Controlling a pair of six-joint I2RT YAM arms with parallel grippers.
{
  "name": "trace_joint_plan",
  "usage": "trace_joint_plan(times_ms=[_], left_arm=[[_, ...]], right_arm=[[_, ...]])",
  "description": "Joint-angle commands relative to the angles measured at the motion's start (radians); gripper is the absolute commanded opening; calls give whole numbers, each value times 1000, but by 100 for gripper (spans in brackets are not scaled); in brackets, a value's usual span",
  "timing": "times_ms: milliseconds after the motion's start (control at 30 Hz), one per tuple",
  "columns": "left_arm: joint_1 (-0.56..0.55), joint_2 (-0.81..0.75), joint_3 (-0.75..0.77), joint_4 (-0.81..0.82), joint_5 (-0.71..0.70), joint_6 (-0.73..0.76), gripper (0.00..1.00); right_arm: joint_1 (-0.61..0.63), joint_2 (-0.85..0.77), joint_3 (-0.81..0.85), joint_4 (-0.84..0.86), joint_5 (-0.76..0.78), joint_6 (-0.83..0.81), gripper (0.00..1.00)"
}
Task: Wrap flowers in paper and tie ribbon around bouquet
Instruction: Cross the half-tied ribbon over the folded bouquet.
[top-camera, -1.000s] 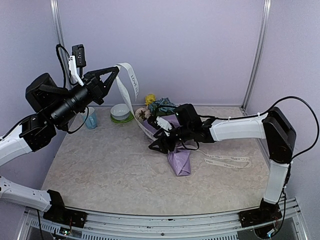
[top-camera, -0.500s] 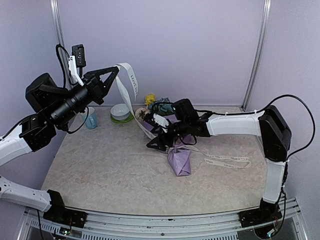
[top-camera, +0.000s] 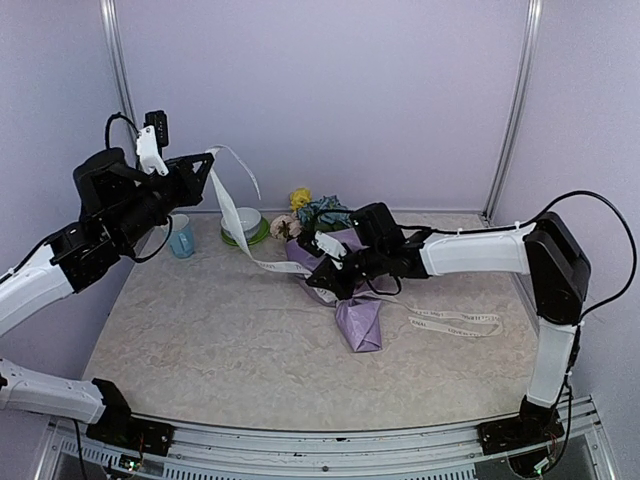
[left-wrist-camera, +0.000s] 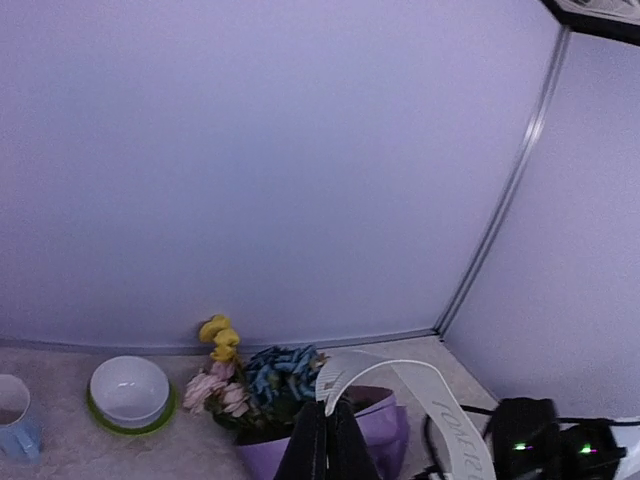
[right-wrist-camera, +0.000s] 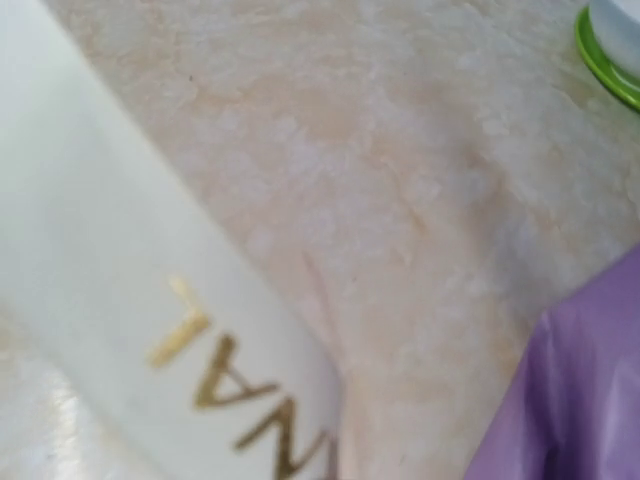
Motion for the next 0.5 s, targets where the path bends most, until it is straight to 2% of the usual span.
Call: trace_joint_plan(times_ms=[0,100,167,267,367,433,467], left_arm=[[218,111,-146,-262,24,-282,13],[194,150,-273,-259,1,-352,55],[135,158,-317,-255,-50,-382,67],[45,181,-320,-297,-165,-413,69],[-6,221,-299,-344,-215,-422,71],[-75,240,-292,-277,-214,-352,72],[-123,253,-292,-199,-191,-227,72]], right_arm=[[-26,-114,-61,20,-37,73,0],[-31,-141,-88,26,-39,93,0],[-32,-146,-92,23,-37,101,0],[-38,-154,-97,24,-29,119,0],[-48,-163,-104,36,-25,137,0],[-51,-166,-106,41,-27,151,0],[-52,-166,-105,43,-24,162,0]])
